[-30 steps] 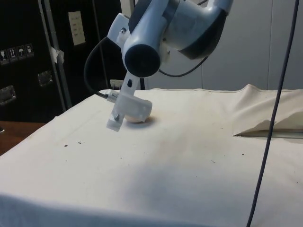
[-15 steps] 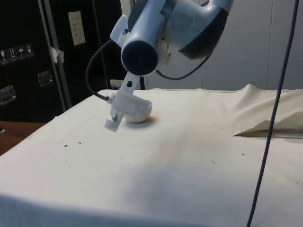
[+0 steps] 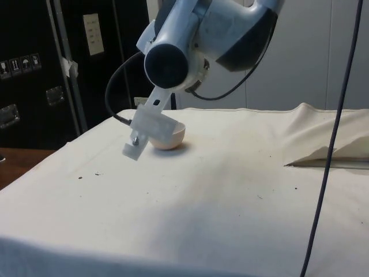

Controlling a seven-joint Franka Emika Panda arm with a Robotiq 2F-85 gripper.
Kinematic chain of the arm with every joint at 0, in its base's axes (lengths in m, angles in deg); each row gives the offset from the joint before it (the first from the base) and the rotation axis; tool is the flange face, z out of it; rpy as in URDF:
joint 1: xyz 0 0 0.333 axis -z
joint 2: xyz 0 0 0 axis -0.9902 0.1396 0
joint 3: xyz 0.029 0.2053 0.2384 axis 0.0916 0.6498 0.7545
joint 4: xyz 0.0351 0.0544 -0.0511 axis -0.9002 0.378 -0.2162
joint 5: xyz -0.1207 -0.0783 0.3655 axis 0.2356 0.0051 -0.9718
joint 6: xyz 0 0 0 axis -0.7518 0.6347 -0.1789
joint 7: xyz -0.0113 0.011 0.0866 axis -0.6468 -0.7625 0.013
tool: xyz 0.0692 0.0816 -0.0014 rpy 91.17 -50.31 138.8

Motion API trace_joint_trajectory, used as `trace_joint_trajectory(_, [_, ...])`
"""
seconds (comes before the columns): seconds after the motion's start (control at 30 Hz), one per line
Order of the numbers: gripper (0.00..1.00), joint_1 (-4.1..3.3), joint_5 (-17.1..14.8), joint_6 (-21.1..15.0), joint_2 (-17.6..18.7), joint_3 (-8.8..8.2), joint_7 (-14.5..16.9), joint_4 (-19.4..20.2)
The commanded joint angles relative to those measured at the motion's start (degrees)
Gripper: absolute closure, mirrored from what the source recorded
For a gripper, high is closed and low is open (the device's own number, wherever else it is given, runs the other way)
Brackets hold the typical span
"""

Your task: Pour the coffee beans from the cup into the bowl.

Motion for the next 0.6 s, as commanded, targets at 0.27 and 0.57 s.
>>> trace_joint_trajectory(0.27, [1.00, 0.52, -2.75, -2.64, -0.17, -0.06, -1.32, -0.11])
trace_joint_trajectory(0.57, [1.00, 0.86, -4.98, -4.70, -0.17, -0.11, -2.64, -0.11])
